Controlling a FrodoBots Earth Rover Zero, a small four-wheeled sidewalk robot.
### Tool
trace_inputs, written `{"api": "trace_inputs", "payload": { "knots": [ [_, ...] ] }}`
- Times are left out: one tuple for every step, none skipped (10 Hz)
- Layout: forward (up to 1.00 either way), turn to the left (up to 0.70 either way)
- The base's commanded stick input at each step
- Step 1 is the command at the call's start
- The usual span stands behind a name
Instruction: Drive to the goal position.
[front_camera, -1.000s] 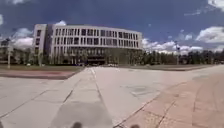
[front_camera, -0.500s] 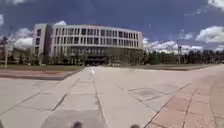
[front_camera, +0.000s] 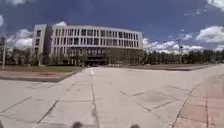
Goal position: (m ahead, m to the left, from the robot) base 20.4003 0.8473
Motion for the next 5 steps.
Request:
{"api": "trace_inputs", "payload": {
  "knots": [
    [0.70, 0.00],
    [0.70, 0.00],
    [0.70, 0.00],
    [0.70, 0.03],
    [0.70, 0.18]
  ]
}}
